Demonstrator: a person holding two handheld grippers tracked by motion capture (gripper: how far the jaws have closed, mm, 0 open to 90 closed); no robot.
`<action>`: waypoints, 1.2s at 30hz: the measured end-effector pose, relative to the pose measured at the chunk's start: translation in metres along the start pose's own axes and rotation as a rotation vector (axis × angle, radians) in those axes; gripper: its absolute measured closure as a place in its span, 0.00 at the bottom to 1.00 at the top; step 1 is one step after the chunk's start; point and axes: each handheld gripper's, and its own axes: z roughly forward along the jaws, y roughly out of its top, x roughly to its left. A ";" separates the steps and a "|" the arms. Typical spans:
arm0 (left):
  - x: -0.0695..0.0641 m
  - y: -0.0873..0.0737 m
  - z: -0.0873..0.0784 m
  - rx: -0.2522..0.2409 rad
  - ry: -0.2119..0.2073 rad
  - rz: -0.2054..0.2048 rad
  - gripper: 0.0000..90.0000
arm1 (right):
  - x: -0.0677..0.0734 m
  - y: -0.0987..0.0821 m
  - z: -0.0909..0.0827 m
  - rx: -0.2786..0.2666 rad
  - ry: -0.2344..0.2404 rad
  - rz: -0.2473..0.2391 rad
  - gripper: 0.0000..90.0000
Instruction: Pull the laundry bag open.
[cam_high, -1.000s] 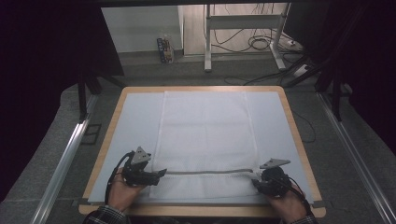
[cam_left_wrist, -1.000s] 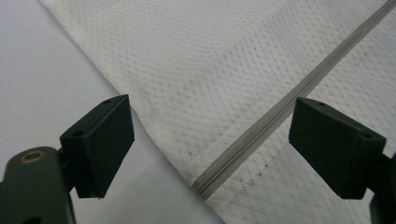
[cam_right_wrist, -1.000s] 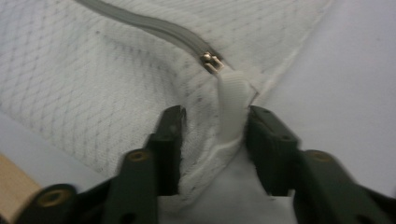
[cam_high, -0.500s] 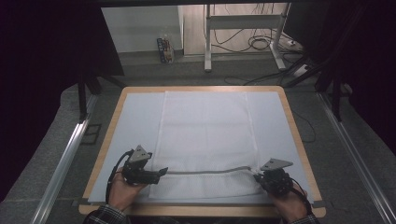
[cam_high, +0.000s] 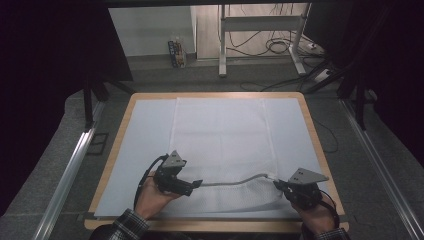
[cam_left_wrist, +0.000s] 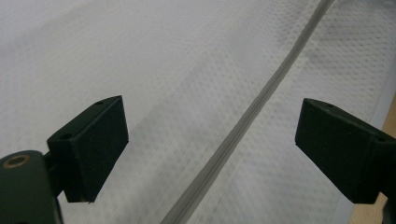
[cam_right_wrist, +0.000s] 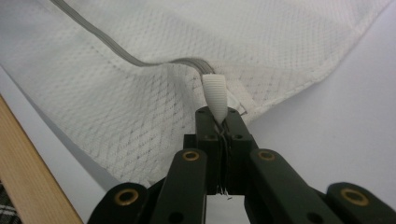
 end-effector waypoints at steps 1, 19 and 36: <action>-0.002 0.005 0.004 0.001 -0.006 0.013 0.11 | 0.000 0.000 0.000 -0.006 0.004 0.000 0.97; -0.037 0.081 0.083 -0.008 -0.109 0.140 0.12 | -0.003 0.001 -0.003 -0.048 0.022 0.001 0.97; -0.071 0.117 0.143 -0.024 -0.201 0.175 0.13 | -0.003 0.001 -0.004 -0.060 0.035 0.005 0.96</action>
